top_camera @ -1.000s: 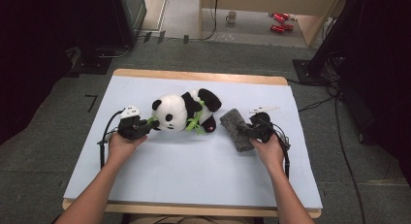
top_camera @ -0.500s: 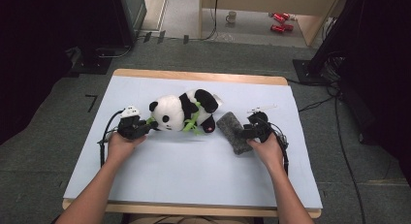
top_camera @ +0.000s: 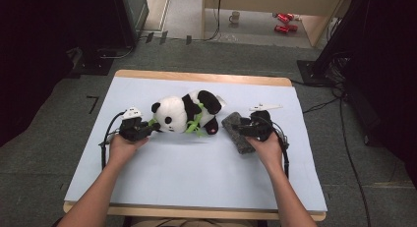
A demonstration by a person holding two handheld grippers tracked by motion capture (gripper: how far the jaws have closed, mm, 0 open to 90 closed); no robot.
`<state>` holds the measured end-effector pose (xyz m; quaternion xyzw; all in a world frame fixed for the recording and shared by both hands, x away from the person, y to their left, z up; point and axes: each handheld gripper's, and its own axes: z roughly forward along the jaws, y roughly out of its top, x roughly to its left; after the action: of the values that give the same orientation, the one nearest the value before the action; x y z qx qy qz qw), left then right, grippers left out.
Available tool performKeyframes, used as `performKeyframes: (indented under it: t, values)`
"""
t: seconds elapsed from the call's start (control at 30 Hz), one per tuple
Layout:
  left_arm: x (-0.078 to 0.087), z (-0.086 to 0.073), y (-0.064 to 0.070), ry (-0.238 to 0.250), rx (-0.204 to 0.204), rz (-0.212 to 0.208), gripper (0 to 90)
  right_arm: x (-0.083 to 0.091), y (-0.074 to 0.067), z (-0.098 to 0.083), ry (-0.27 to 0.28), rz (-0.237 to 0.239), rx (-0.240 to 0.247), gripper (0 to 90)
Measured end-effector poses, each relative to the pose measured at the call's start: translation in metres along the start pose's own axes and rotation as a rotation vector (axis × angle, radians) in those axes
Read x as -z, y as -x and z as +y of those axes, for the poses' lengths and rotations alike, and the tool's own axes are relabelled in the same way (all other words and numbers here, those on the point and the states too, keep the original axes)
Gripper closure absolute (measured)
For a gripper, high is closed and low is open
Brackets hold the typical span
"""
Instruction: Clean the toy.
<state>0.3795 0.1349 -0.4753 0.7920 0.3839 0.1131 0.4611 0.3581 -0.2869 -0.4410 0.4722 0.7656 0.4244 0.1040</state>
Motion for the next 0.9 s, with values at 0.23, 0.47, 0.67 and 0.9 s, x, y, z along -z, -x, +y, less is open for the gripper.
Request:
performKeyframes:
  t: [0.23, 0.47, 0.67, 0.9]
  values:
    - [0.001, -0.001, 0.0, 0.002, -0.001, 0.0, 79.7, -0.035, -0.024, 0.002, 0.003, 0.04, 0.034, 48.4]
    - [0.0, -0.003, 0.001, 0.012, 0.015, -0.001, 80.0, -0.064, -0.032, -0.005, -0.062, 0.048, 0.057, 46.1]
    - [0.001, -0.004, 0.002, 0.012, 0.036, -0.012, 81.1, -0.078, -0.038, -0.008, -0.088, 0.011, 0.081, 58.1]
    - [0.009, -0.003, 0.007, -0.042, 0.028, -0.068, 81.9, -0.057, -0.047, 0.001, -0.172, 0.035, 0.067, 69.4]
